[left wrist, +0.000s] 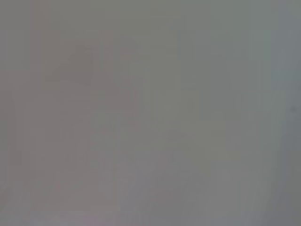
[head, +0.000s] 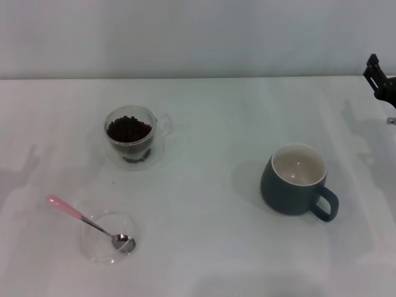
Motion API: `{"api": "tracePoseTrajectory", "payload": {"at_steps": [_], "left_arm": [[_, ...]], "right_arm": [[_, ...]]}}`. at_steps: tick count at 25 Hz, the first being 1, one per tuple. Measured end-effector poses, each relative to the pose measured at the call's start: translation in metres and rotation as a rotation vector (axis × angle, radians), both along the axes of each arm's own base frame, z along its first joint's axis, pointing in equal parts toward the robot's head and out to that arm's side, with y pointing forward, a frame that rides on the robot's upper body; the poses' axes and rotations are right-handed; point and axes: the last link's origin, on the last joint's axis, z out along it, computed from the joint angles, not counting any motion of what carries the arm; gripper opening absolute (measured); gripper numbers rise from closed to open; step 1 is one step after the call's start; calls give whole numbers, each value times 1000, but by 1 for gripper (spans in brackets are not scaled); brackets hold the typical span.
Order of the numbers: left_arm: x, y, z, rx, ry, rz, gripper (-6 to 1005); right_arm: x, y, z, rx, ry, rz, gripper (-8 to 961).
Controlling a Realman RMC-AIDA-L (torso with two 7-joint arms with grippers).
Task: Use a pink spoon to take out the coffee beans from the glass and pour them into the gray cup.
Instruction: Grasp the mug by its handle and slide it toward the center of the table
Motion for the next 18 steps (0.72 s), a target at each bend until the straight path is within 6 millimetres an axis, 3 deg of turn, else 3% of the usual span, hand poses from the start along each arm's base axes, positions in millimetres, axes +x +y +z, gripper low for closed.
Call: {"api": "tracePoseTrajectory", "payload": {"at_steps": [5, 12, 15, 18], "left_arm": [[-9, -18, 8, 8, -21, -6, 887], [-13, -26, 6, 7, -28, 5, 886], [-13, -26, 4, 3, -31, 6, 885], [-13, -27, 2, -5, -31, 12, 884]], "right_arm": [[5, -9, -1, -4, -13, 5, 873], [8, -19, -6, -33, -8, 17, 872], [11, -32, -9, -54, 22, 47, 871], [17, -56, -7, -35, 40, 81, 871]]}}
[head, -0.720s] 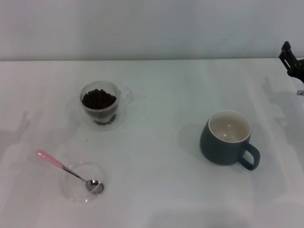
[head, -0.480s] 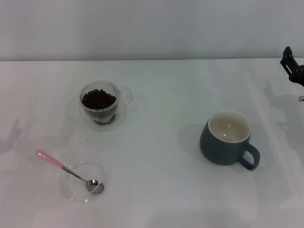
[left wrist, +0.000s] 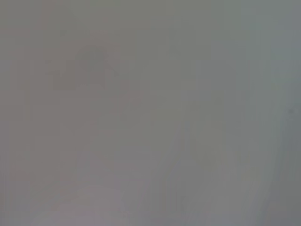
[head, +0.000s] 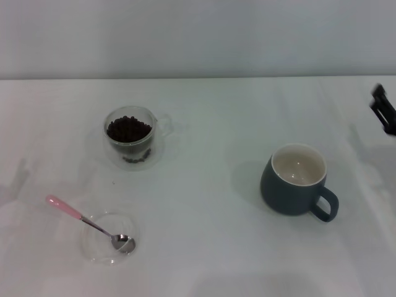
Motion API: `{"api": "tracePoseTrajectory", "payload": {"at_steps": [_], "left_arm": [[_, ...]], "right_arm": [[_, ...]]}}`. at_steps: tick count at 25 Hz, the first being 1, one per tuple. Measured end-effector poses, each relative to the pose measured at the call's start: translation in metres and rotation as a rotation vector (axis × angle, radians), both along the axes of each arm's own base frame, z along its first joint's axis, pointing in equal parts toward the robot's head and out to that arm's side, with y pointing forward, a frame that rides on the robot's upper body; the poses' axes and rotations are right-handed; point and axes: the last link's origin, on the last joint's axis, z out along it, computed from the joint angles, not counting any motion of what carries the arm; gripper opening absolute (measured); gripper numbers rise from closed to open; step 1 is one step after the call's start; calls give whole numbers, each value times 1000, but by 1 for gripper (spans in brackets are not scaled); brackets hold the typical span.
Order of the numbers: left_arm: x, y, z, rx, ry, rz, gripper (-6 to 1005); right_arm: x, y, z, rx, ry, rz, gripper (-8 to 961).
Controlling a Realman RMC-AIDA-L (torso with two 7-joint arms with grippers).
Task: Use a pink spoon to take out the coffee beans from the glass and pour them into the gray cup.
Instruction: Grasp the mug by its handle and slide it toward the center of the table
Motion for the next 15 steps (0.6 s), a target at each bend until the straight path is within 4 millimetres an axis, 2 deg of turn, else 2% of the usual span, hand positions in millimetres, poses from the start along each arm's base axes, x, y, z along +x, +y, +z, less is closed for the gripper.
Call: {"api": "tracePoseTrajectory", "payload": {"at_steps": [5, 8, 12, 15], "left_arm": [[0, 5, -2, -11, 4, 18, 884], [-2, 6, -2, -12, 4, 30, 885], [-3, 12, -4, -23, 9, 52, 884], [1, 20, -6, -33, 10, 51, 884]], "right_arm": [[16, -56, 0, 39, 16, -7, 870], [19, -80, -7, 35, 33, -33, 870], [9, -120, -15, 111, 5, -65, 869], [-10, -150, -22, 209, -88, -143, 869]]}}
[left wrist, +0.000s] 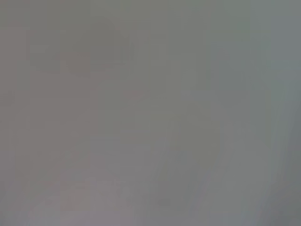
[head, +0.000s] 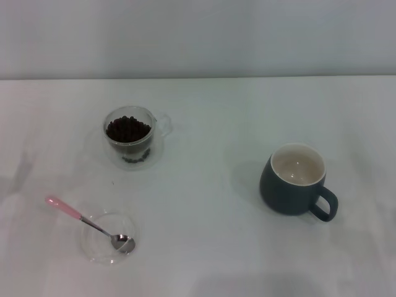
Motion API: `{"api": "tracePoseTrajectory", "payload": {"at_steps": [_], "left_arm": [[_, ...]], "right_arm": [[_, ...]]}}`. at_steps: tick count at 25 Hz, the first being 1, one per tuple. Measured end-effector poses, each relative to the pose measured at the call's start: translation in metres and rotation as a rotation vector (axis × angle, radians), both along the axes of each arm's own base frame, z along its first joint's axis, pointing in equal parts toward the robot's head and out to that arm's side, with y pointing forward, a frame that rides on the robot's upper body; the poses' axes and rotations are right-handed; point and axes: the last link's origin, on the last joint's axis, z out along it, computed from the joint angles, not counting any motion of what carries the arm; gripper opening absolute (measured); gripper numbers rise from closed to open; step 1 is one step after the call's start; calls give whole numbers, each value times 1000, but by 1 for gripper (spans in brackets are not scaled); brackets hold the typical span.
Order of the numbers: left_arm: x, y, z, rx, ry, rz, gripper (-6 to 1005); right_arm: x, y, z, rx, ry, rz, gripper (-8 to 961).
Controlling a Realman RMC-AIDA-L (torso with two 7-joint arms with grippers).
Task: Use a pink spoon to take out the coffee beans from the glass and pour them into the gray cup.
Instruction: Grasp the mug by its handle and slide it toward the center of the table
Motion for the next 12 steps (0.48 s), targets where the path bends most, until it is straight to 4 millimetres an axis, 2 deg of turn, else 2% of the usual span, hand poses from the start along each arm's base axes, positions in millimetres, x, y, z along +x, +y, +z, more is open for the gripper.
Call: {"api": "tracePoseTrajectory", "payload": {"at_steps": [3, 6, 9, 12], "left_arm": [[4, 7, -1, -5, 0, -9, 884], [9, 12, -1, -6, 1, -25, 884], [12, 14, -1, -5, 1, -34, 884], [12, 15, 0, -5, 4, -40, 883]], "right_arm": [[-25, -18, -11, 47, -44, -103, 868], [-47, -27, -23, 31, -27, -160, 868], [-64, -28, -36, -38, 14, -184, 867], [-76, -21, -55, -160, 58, -163, 867]]}}
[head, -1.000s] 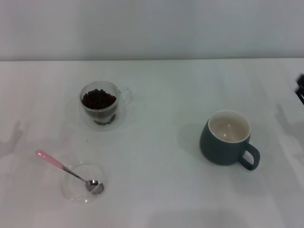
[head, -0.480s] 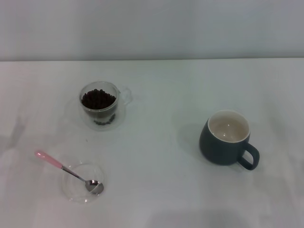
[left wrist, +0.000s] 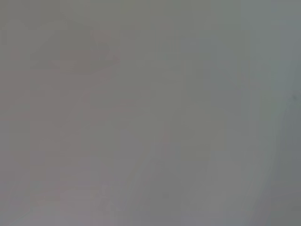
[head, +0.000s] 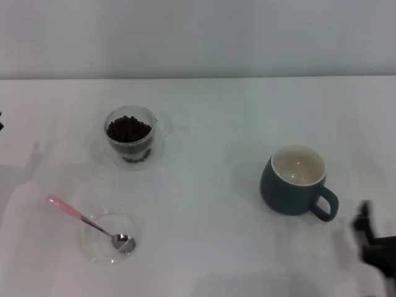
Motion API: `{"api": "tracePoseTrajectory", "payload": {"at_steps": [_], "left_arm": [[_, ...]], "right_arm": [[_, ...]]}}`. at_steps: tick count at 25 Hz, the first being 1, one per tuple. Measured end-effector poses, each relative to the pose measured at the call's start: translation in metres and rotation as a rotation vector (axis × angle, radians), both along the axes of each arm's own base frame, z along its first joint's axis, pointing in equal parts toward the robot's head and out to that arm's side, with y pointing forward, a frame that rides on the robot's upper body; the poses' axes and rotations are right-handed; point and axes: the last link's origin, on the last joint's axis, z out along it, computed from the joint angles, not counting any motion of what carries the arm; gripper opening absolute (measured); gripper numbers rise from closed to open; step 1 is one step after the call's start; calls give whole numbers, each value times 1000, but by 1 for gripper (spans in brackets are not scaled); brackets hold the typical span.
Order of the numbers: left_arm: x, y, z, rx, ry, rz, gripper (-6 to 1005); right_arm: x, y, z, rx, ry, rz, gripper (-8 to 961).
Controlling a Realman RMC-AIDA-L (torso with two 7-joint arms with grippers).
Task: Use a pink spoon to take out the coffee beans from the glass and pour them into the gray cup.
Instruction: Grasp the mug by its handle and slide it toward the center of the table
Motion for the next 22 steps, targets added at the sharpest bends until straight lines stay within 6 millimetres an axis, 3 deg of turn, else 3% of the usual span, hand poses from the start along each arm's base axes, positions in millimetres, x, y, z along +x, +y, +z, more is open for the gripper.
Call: {"api": "tracePoseTrajectory", "payload": {"at_steps": [8, 22], "left_arm": [[3, 5, 3, 6, 8, -15, 883], [0, 3, 5, 19, 6, -4, 885]], "right_arm": [[4, 24, -27, -174, 98, -14, 868], [20, 45, -28, -207, 87, -47, 868]]}}
